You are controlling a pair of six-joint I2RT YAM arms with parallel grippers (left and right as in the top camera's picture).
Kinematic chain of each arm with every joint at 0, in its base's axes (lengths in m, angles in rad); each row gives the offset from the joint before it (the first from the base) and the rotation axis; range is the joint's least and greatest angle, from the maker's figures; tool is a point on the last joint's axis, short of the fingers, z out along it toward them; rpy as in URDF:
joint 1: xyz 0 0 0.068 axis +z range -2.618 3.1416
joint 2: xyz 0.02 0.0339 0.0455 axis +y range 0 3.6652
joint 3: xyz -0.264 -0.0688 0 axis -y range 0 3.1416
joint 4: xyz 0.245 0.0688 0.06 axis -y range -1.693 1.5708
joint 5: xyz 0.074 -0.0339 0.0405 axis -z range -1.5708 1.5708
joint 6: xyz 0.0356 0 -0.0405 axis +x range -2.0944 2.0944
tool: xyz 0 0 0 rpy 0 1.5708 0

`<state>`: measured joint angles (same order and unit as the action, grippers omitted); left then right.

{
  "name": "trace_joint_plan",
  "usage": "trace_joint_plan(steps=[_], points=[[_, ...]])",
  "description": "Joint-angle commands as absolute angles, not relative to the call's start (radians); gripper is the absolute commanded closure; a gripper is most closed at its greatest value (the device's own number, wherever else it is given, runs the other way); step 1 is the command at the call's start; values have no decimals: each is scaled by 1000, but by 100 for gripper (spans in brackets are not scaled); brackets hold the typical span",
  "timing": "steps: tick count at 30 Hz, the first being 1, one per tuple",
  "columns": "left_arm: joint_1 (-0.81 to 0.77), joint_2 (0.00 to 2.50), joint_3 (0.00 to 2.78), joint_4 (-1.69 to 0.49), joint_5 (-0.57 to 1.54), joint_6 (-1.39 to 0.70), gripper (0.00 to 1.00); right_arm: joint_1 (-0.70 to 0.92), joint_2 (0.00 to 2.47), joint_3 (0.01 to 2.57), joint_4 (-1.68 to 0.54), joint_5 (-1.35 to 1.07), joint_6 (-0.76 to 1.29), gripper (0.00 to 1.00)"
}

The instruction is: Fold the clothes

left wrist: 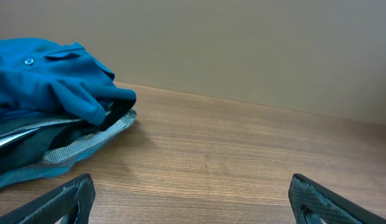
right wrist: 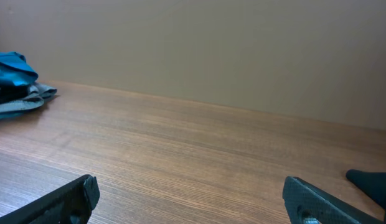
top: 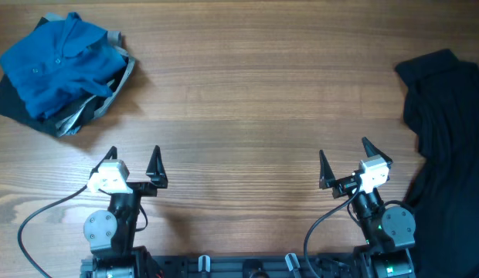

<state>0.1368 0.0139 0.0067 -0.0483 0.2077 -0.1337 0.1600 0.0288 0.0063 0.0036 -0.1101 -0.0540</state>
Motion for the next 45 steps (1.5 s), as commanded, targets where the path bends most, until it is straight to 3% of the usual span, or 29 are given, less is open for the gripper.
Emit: trace_joint_plan(steps=[1,27,32,37,41,45], points=[[131,7,6,-57,212,-139,0,157,27,6,6,-96,-46,0],[131,7,6,-26,223,-139,0,157,27,6,14,-78,-55,0],[131,7,6,76,254,-141,0,157,29,6,79,-199,-12,0],[131,10,96,92,258,-218,0,157,30,110,342,-196,133,0],[131,174,338,-44,258,-218,0,157,150,338,157,-196,134,0],[131,542,699,-292,281,-218,0,157,501,682,-175,-187,135,0]])
